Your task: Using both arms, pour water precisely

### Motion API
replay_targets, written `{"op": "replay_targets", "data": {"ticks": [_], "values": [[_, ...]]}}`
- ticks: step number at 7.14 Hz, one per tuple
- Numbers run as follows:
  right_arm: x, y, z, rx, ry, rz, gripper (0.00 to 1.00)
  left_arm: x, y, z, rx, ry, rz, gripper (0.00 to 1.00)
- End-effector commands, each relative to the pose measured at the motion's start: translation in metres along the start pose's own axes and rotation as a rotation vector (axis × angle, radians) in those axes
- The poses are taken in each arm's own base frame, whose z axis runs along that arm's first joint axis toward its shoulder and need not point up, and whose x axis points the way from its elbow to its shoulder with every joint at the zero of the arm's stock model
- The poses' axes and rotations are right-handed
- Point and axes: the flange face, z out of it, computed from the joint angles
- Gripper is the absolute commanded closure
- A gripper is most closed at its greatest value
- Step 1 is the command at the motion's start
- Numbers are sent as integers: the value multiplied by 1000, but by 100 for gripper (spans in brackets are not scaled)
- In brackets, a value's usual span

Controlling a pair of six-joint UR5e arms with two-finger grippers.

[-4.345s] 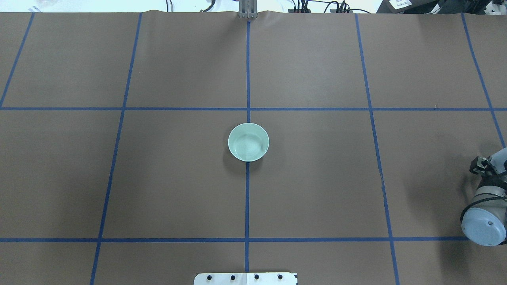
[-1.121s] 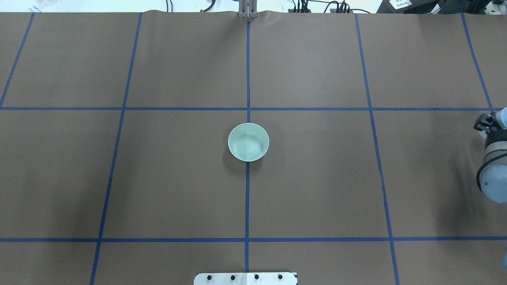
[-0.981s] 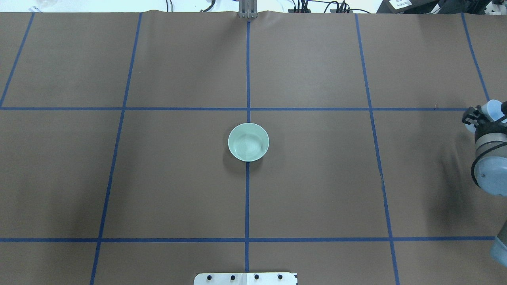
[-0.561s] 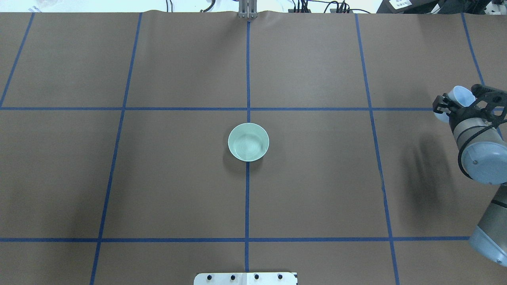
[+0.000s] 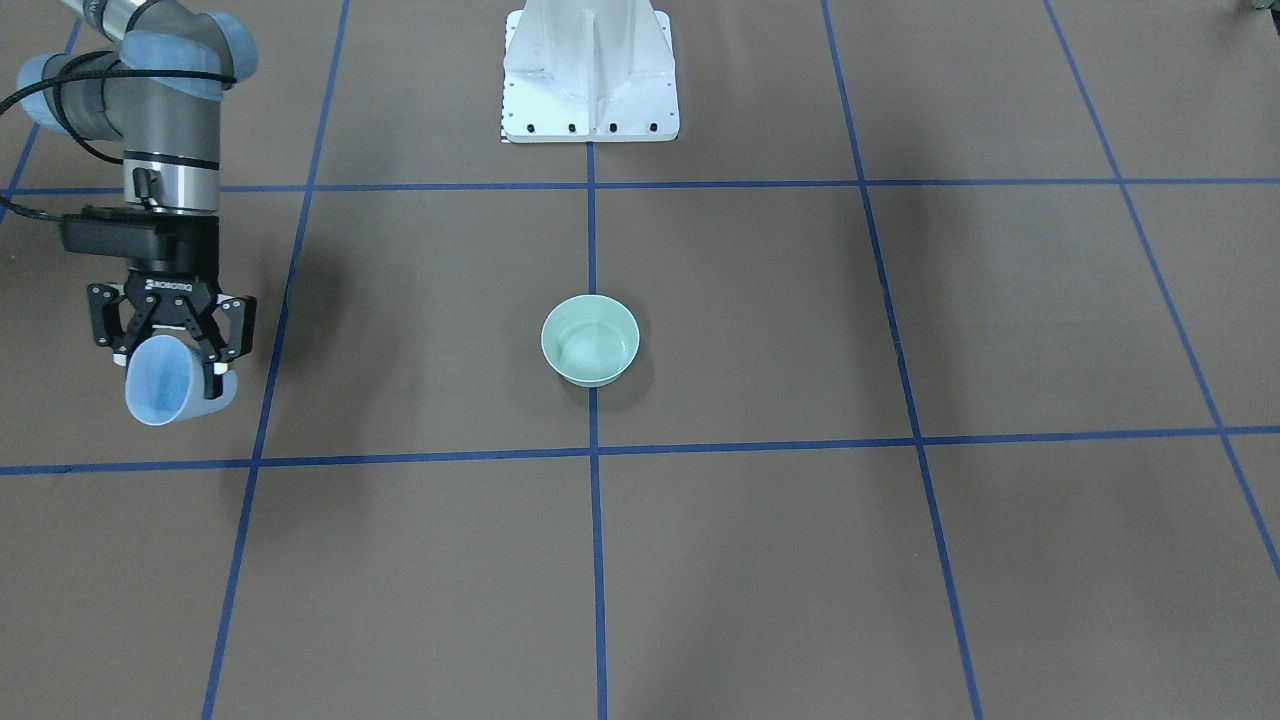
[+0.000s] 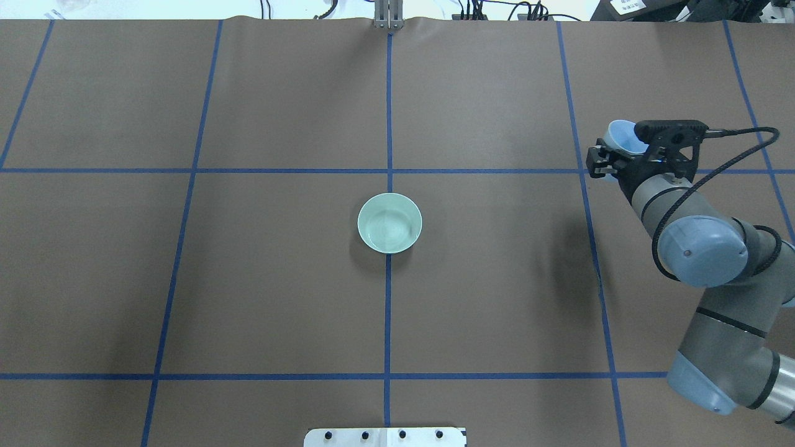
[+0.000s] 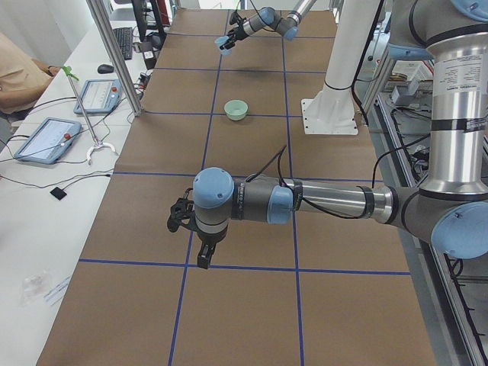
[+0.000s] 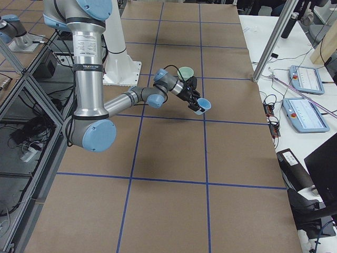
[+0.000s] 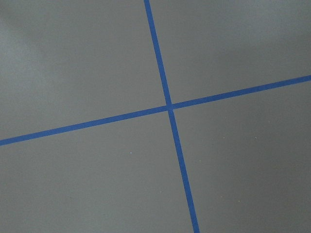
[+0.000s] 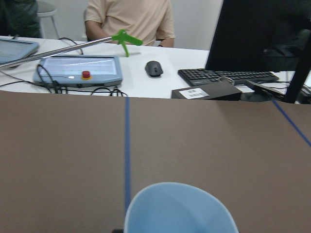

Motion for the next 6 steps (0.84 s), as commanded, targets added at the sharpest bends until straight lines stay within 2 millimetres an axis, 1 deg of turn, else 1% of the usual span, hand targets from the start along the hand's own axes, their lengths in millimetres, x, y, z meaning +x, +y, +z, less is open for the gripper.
{"op": "replay_targets", "data": {"ticks": [1, 2, 4, 5, 6], "values": [[-50, -5, -16, -43, -131, -179, 100, 0, 0, 0, 1, -1, 0, 0], [-69, -11, -24, -52, -194, -306, 100, -1, 0, 0, 0, -1, -1, 0], [-122, -22, -42, -121, -385, -415, 100, -2, 2, 2, -3, 0, -4, 0], [-139, -25, -50, -125, -471, -541, 100, -3, 2, 2, -5, 0, -8, 0], [-152, -29, -57, -117, -533, -639, 100, -4, 3, 3, -7, 0, -10, 0]]}}
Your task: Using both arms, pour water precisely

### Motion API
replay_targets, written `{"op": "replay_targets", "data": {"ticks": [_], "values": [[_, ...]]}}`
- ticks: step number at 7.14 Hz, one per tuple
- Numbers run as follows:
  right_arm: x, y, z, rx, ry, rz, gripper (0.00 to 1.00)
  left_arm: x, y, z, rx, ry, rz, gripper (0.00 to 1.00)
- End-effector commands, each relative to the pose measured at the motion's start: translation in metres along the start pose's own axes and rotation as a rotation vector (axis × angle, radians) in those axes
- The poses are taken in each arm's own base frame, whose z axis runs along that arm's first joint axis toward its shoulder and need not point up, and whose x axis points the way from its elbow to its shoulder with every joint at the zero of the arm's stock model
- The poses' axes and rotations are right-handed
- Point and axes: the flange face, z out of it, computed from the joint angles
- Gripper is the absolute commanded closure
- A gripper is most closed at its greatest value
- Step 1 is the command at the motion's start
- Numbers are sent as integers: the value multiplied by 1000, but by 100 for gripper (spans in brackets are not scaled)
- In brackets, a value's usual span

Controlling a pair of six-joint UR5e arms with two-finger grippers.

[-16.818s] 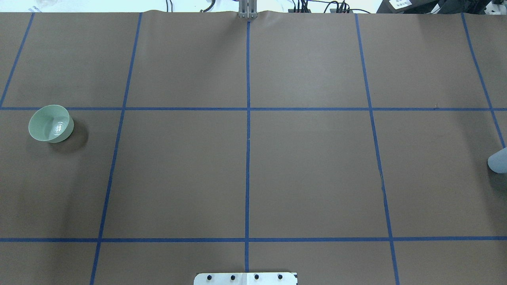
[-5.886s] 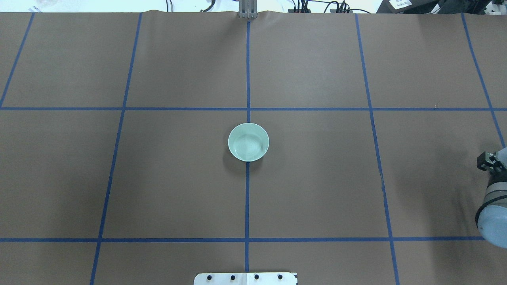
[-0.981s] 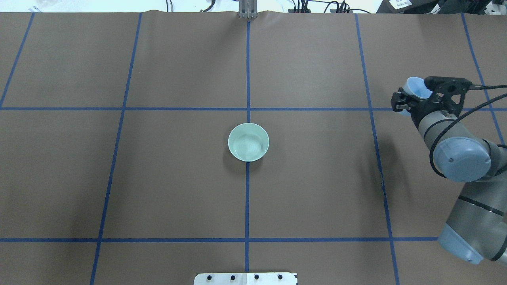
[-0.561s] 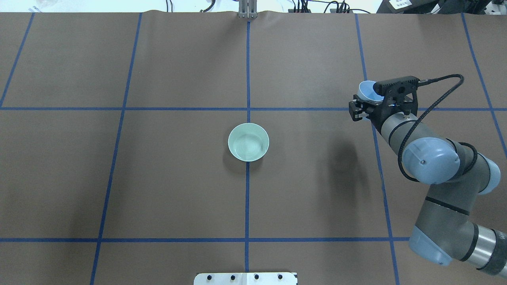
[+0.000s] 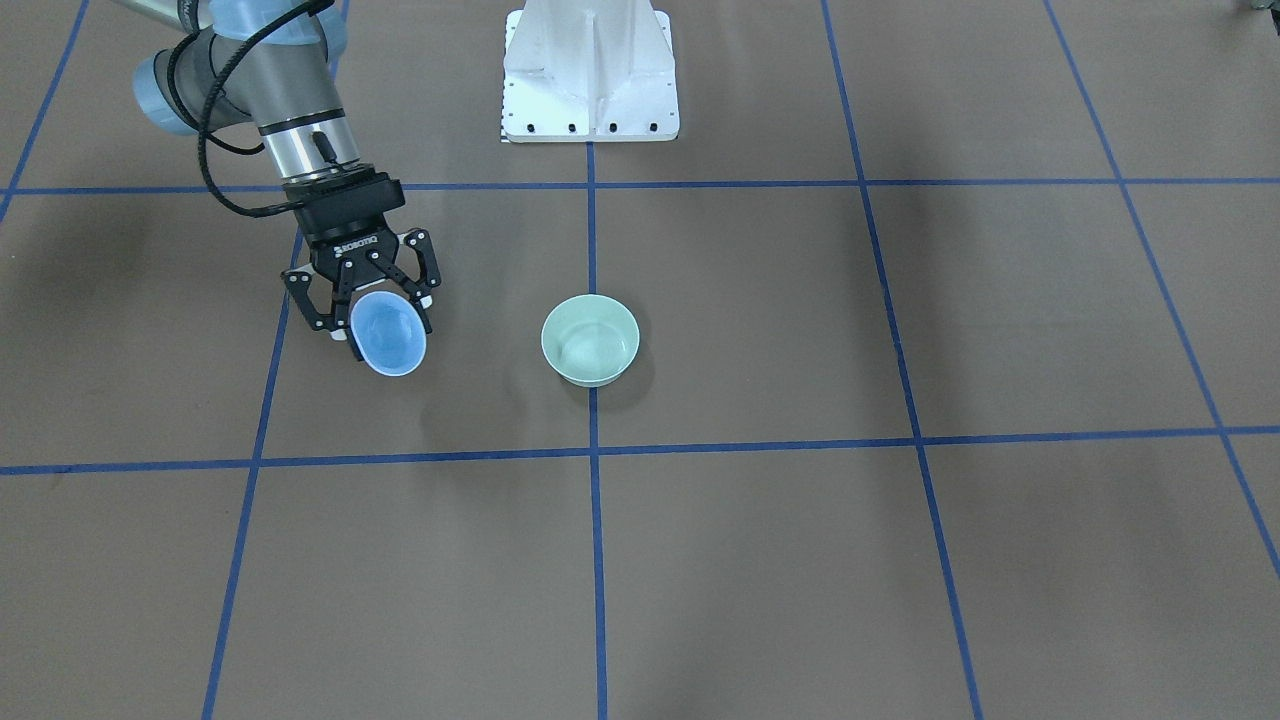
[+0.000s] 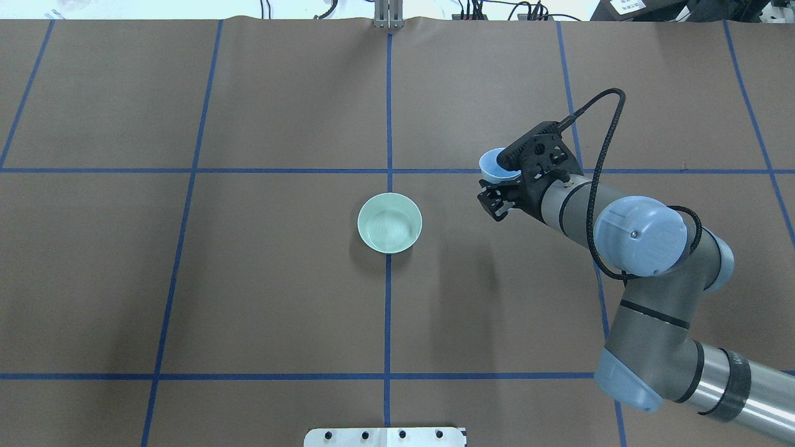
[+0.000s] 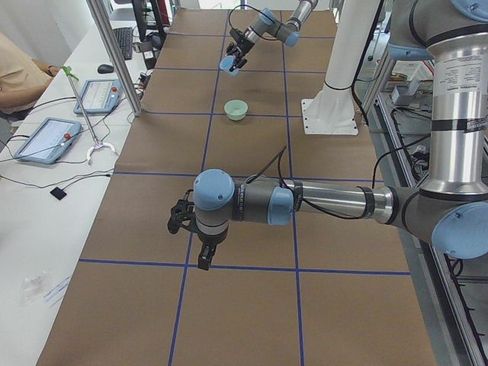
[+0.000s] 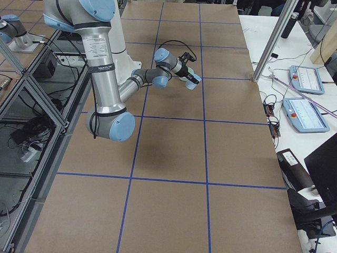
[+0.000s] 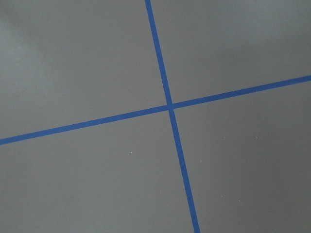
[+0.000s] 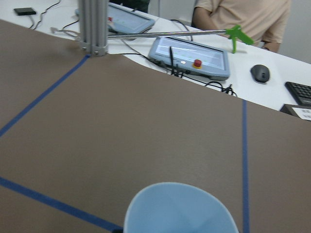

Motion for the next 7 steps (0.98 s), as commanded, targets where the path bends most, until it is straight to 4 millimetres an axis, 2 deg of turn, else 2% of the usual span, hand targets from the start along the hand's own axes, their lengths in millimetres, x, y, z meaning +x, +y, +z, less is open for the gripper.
{"op": "replay_targets", "data": {"ticks": [1, 2, 4, 5, 6, 7], "values": [[-32, -23, 0, -16, -154, -147, 100, -4, 7, 2, -6, 1, -13, 0], [-43, -30, 9, -30, -192, -194, 100, -7, 16, 6, -14, 4, -24, 0], [-58, -36, 42, -73, -211, -216, 100, -11, 26, 11, -25, 6, -38, 0], [-64, -39, 49, -132, -216, -219, 100, -13, 32, 14, -32, 7, -43, 0], [-74, -55, 49, -184, -210, -219, 100, -13, 32, 14, -32, 9, -44, 0], [-81, -58, 50, -213, -204, -227, 100, -14, 33, 14, -33, 9, -46, 0]]}}
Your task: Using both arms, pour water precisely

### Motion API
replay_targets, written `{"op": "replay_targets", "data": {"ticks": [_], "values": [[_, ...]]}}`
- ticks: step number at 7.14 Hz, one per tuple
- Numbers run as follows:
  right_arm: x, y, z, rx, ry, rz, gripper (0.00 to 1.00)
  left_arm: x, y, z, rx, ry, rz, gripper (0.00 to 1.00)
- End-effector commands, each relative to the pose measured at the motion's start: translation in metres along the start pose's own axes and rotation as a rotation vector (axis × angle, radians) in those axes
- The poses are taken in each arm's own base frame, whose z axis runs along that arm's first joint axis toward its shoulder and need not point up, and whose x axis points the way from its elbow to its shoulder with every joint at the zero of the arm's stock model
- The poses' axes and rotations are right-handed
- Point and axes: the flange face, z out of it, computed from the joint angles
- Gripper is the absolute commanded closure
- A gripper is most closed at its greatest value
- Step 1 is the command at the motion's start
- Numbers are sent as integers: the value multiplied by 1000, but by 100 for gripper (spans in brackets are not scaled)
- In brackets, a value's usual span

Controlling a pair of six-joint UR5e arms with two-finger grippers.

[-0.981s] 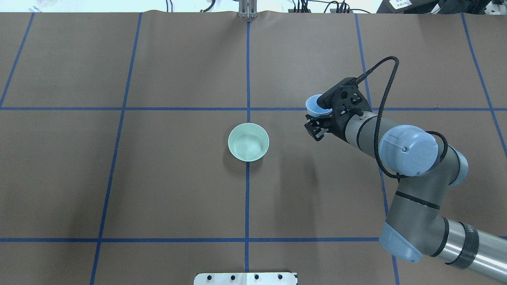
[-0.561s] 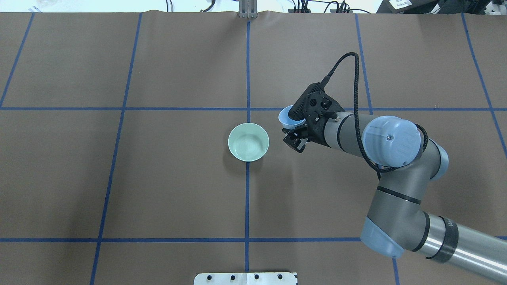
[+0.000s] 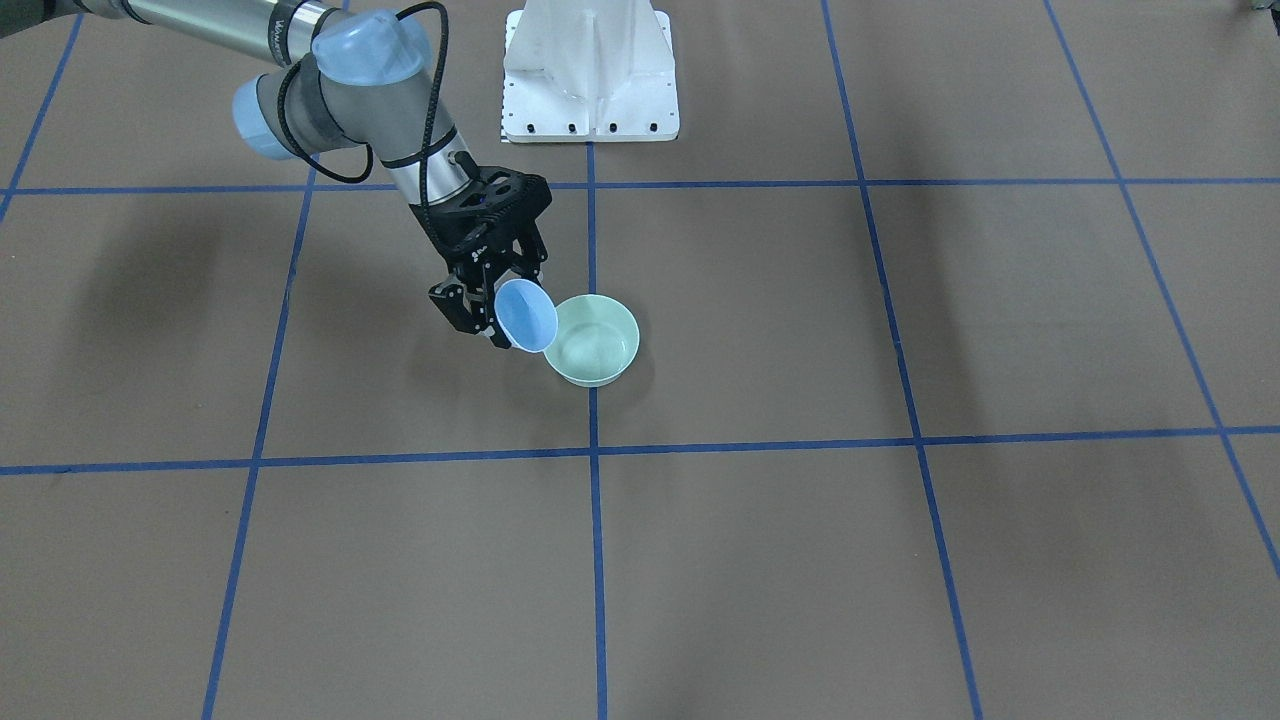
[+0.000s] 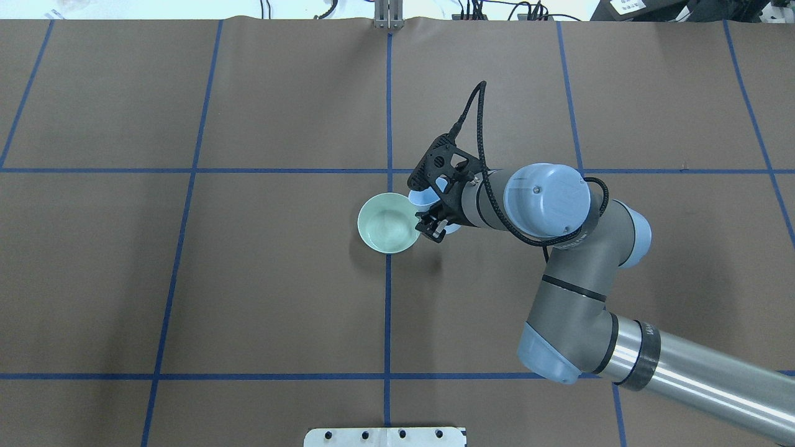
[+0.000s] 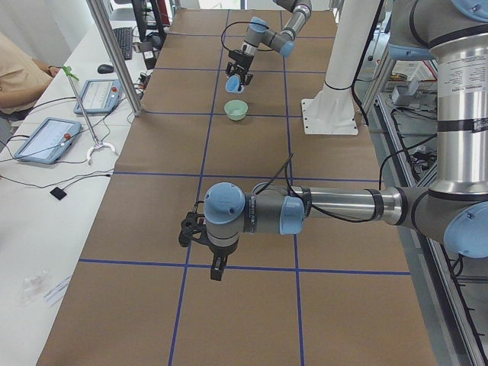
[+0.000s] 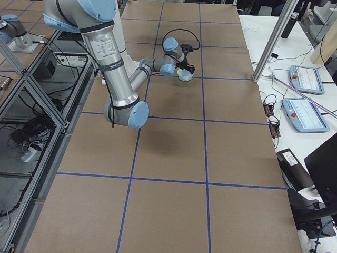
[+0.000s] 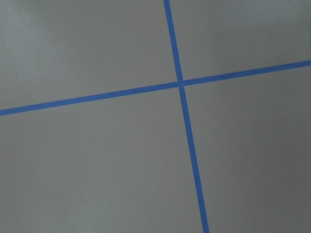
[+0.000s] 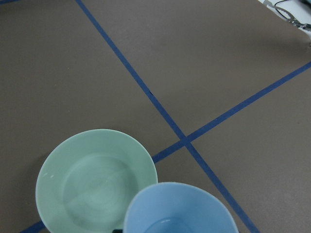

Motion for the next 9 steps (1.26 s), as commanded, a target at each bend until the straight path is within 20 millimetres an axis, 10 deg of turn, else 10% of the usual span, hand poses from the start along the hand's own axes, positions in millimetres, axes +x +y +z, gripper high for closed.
{"op": "replay_targets", "data": {"ticks": [1, 9], "values": [[-8, -9, 4, -87, 6, -22, 100, -1, 2, 1, -1, 1, -1, 0], [-34, -59, -4, -270, 44, -67, 100, -6, 17, 9, -15, 3, -15, 0]]}}
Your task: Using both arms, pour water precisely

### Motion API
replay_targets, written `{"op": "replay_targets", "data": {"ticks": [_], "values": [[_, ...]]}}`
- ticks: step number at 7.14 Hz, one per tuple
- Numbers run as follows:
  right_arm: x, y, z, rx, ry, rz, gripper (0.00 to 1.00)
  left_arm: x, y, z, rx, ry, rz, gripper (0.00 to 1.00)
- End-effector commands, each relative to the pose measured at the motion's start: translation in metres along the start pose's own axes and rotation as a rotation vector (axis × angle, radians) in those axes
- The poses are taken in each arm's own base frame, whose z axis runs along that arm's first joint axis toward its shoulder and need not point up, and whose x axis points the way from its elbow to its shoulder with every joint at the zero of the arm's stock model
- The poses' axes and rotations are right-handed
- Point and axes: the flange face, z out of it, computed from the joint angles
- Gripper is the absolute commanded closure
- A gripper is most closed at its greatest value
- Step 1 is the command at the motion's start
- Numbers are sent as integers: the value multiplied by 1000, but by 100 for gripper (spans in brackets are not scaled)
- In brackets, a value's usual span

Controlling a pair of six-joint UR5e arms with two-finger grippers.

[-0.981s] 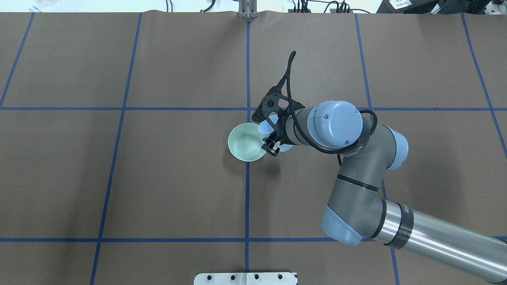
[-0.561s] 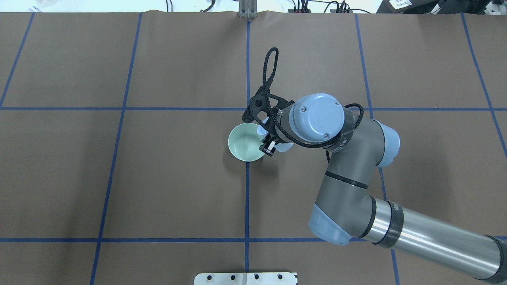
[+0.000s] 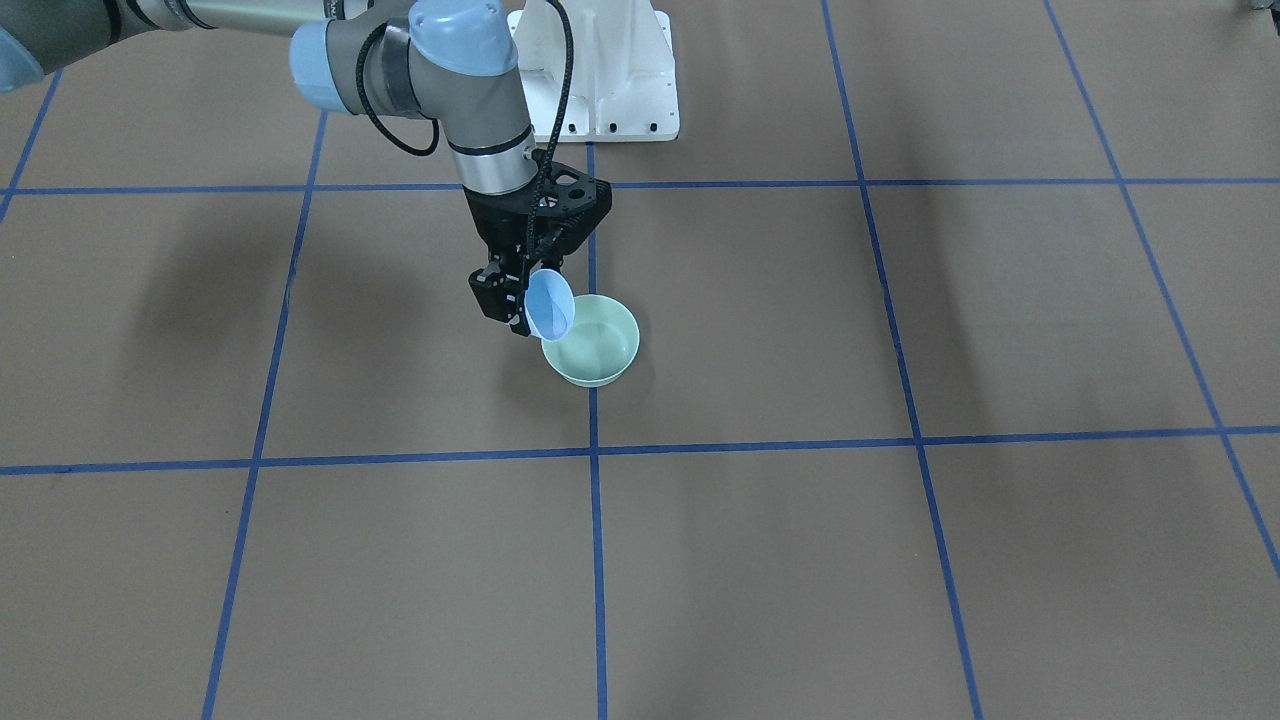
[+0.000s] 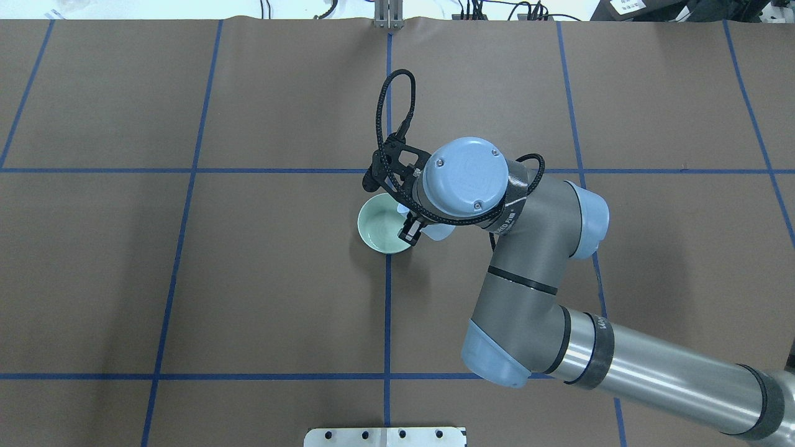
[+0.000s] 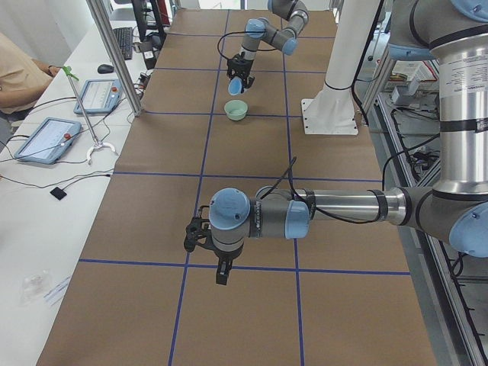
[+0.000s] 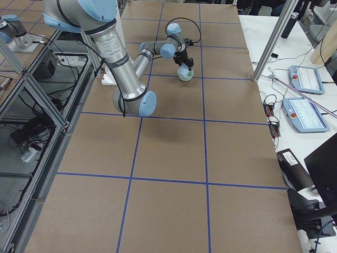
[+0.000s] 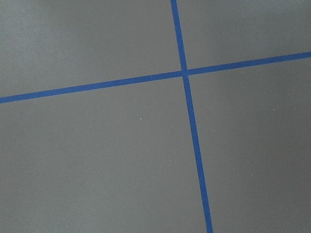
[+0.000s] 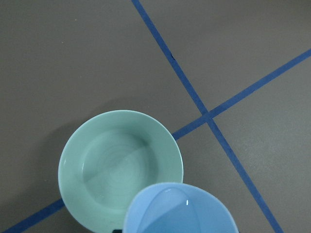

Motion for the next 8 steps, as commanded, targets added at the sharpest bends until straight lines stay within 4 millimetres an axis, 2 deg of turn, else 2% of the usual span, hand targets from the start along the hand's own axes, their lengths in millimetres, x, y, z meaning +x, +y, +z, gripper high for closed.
{"op": "replay_targets", "data": {"ticks": [1, 4, 8], "values": [[-7, -8, -4, -59, 8, -1, 100, -1, 3, 2, -4, 1, -3, 0], [-18, -13, -6, -102, 6, -7, 100, -1, 3, 2, -4, 1, -3, 0], [-20, -17, -9, -124, 8, -6, 100, -1, 3, 2, -3, 1, -2, 0]]}}
